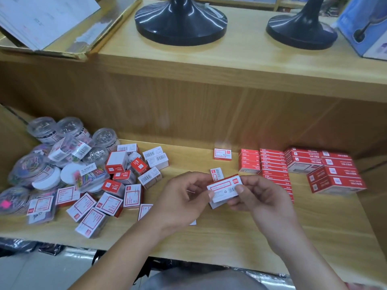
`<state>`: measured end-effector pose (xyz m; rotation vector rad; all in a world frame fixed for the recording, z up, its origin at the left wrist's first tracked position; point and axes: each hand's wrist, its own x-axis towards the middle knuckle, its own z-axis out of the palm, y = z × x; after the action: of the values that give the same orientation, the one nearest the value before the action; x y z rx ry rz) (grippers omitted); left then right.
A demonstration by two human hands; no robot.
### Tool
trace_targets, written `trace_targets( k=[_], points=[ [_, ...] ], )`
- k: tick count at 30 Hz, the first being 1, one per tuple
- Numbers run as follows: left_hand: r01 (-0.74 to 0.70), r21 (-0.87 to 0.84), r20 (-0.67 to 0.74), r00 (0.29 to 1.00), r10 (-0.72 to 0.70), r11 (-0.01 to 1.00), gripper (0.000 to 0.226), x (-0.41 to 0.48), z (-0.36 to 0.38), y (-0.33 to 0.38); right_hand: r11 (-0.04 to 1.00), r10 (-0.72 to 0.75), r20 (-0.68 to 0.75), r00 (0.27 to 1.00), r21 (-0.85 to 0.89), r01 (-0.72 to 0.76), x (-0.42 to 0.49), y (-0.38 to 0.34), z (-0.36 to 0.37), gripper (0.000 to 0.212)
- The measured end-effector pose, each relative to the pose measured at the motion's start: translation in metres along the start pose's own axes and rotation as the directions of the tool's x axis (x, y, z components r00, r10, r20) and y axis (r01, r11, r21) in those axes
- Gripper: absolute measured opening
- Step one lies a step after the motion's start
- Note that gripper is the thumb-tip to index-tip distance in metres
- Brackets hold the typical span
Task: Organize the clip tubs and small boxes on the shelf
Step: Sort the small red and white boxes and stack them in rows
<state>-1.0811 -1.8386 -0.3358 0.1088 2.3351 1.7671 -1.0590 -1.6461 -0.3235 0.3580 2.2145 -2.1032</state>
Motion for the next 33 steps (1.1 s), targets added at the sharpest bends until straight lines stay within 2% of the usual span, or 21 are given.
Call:
trace_targets(
  k=[5,8,11,13,16,18,21,26,28,31,33],
  points=[
    [0.031,-0.051,0.027,0.999,-0.03,0.998,0.028,-0.007,0.007,-0.004,1.0,0.014,-0.006,1.0,0.026,-0.014,-0.011,0.006,-0.007,0.012],
    [-0.073,-0.01,0.003,0.997,0.073,0.997,0.027,-0.007,0.01,-0.009,0.999,0.021,-0.014,1.0,0.048,-0.02,-0.018,0.009,-0.01,0.015],
    [-0.177,-0.04,-0.026,0.984,0.176,0.983,0.025,-0.01,0.016,-0.011,0.99,0.061,-0.072,0.996,0.129,-0.051,-0.023,0.011,-0.01,0.026],
    [-0.195,-0.096,-0.016,0.981,0.194,0.976,0.027,-0.012,0.022,-0.014,0.974,0.083,-0.1,0.992,0.218,-0.06,-0.023,0.012,-0.011,0.02],
    [-0.047,-0.194,0.066,0.996,0.061,0.98,0.032,-0.016,0.027,-0.015,0.955,0.099,-0.075,0.992,0.286,-0.074,-0.025,0.013,-0.014,0.022],
    [0.07,-0.183,0.068,0.996,-0.058,0.981,0.031,-0.018,0.027,-0.015,0.963,0.087,-0.038,0.995,0.26,-0.074,-0.027,0.013,-0.014,0.03],
    [0.08,-0.19,0.017,0.997,-0.078,0.979,0.037,-0.017,0.027,-0.015,0.983,0.054,-0.014,0.998,0.177,-0.051,-0.029,0.015,-0.012,0.04],
    [0.102,-0.21,0.058,0.994,-0.092,0.972,0.044,-0.019,0.023,-0.016,0.976,0.057,-0.066,0.996,0.216,-0.042,-0.032,0.015,-0.005,0.043],
    [0.079,-0.175,0.063,0.996,-0.068,0.982,0.043,-0.022,0.022,-0.021,0.994,0.022,-0.09,0.996,0.112,-0.011,-0.033,0.017,-0.003,0.036],
    [0.017,-0.052,0.102,0.995,-0.012,0.998,0.041,-0.028,0.023,-0.031,0.977,-0.043,-0.064,0.997,-0.211,0.028,-0.039,0.026,-0.004,0.03],
    [-0.059,0.063,0.152,0.987,0.049,0.996,0.034,-0.032,0.023,-0.039,0.956,-0.026,-0.043,0.999,-0.292,0.012,-0.046,0.031,-0.008,0.027]
  ],
)
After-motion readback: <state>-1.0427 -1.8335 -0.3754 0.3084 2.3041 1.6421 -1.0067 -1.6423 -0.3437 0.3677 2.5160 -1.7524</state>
